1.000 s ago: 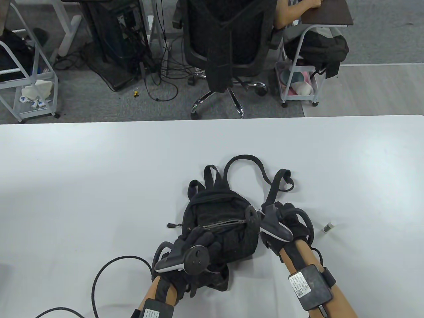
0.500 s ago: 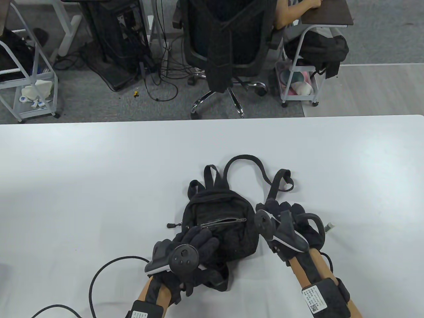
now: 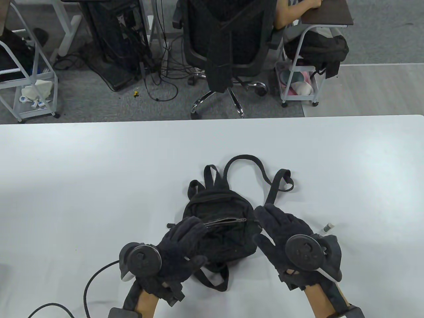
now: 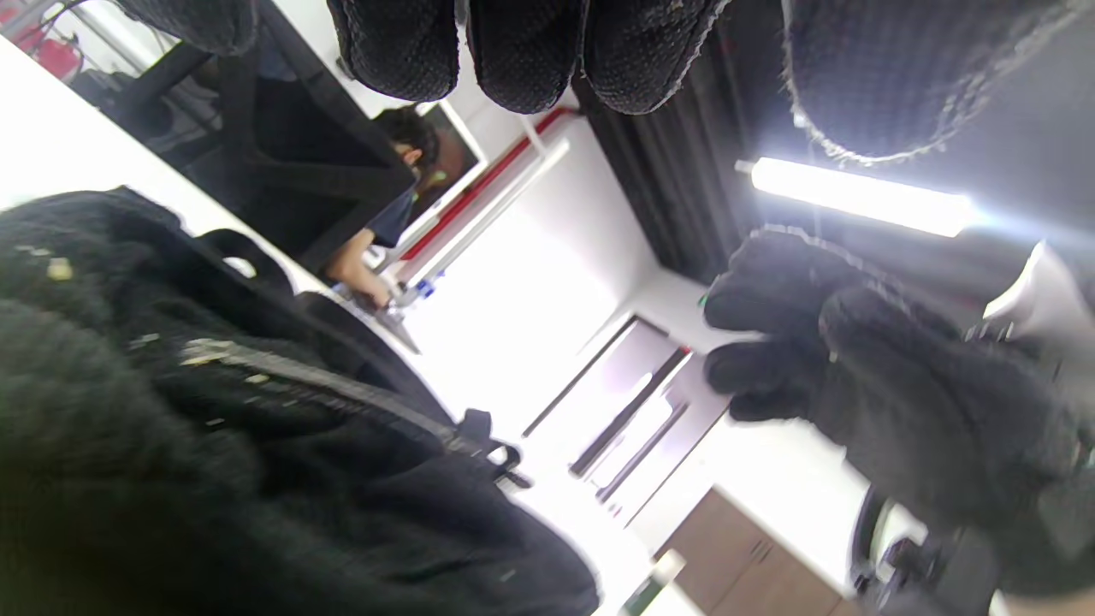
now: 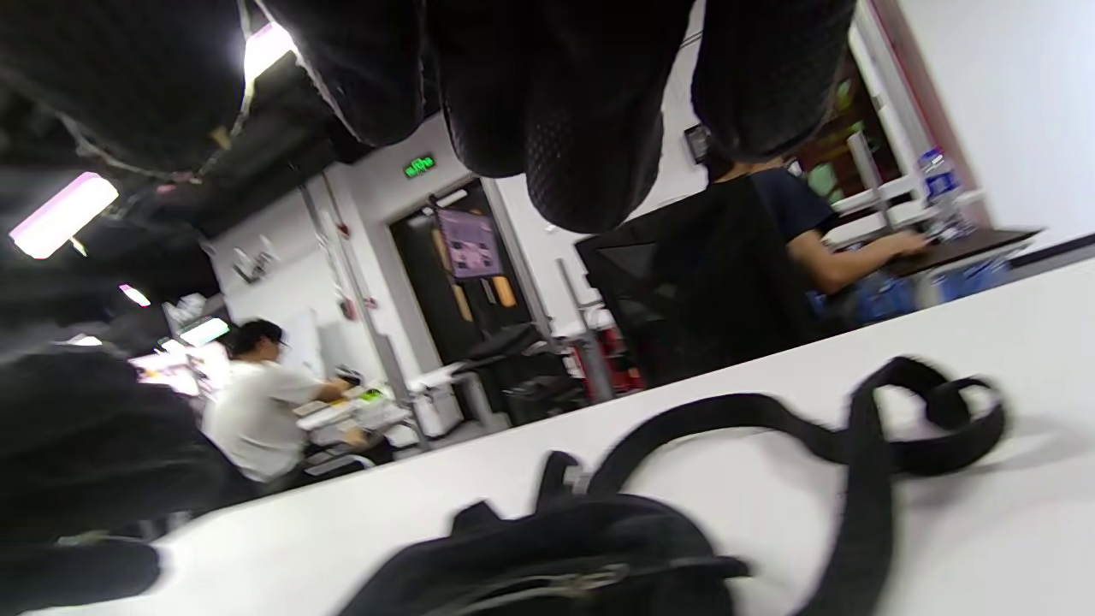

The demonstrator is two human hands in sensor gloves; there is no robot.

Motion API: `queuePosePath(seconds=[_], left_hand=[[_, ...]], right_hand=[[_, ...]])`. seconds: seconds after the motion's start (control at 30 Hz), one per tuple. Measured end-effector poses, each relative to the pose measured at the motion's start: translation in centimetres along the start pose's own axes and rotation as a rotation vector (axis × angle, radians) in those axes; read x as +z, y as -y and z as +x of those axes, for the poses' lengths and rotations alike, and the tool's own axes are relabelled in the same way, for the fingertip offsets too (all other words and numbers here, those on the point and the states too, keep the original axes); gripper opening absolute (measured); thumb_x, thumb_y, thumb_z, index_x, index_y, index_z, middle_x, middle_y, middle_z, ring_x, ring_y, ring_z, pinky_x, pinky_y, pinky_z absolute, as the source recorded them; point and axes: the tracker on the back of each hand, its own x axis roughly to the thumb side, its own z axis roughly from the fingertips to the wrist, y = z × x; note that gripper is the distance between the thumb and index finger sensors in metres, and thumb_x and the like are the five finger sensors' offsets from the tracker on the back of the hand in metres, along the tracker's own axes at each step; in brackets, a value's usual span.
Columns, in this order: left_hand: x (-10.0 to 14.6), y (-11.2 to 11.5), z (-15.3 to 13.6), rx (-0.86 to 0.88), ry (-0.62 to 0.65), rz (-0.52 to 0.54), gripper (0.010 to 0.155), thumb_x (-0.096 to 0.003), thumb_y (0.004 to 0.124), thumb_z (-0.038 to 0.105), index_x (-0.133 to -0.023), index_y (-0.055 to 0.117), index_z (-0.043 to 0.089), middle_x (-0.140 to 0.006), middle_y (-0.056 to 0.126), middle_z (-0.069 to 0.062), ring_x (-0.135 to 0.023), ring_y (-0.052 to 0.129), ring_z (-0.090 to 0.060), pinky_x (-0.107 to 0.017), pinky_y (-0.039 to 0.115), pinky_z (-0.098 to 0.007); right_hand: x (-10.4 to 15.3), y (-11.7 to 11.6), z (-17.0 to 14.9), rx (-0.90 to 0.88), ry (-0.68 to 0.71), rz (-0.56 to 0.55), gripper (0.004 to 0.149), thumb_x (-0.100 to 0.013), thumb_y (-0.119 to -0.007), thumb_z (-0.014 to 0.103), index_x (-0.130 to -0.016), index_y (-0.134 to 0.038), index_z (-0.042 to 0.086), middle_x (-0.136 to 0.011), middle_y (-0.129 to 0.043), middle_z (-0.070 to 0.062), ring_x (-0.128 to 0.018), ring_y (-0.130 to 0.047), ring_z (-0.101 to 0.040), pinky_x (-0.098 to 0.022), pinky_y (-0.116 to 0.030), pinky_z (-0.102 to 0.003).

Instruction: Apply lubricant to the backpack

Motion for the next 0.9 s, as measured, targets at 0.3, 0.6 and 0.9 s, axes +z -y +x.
queuePosePath(seconds=[0.3, 0.6, 0.9], left_hand=[[0.6, -0.5, 2.4, 0.134, 0.116, 0.078, 0.081, -0.0442, 0.076, 0.061, -0.11, 0.055, 0.019, -0.115, 0.049, -0.017, -0.105, 0.058, -0.052, -0.068, 0.053, -0.079], [0.6, 0.0, 2.7, 0.135, 0.136, 0.068, 0.081, -0.0439, 0.076, 0.062, -0.109, 0.056, 0.019, -0.115, 0.051, -0.016, -0.104, 0.063, -0.05, -0.068, 0.055, -0.078], [0.5, 0.0, 2.5, 0.116, 0.12, 0.056, 0.08, -0.0438, 0.076, 0.062, -0.109, 0.057, 0.019, -0.115, 0.053, -0.016, -0.103, 0.065, -0.05, -0.067, 0.055, -0.078]], right_hand=[[2.2, -1.5, 0.3, -0.344, 0.111, -0.021, 0.064, -0.044, -0.074, 0.061, -0.103, -0.058, 0.044, -0.11, -0.061, 0.002, -0.094, -0.087, -0.028, -0.068, -0.07, -0.056], [2.9, -3.2, -0.3, -0.477, 0.193, 0.057, 0.066, -0.043, -0.075, 0.063, -0.104, -0.056, 0.043, -0.111, -0.055, 0.001, -0.103, -0.073, -0.033, -0.071, -0.061, -0.06], [2.8, -4.0, -0.1, -0.422, 0.21, 0.105, 0.066, -0.043, -0.075, 0.062, -0.103, -0.058, 0.042, -0.111, -0.056, 0.001, -0.102, -0.075, -0.032, -0.071, -0.061, -0.06]])
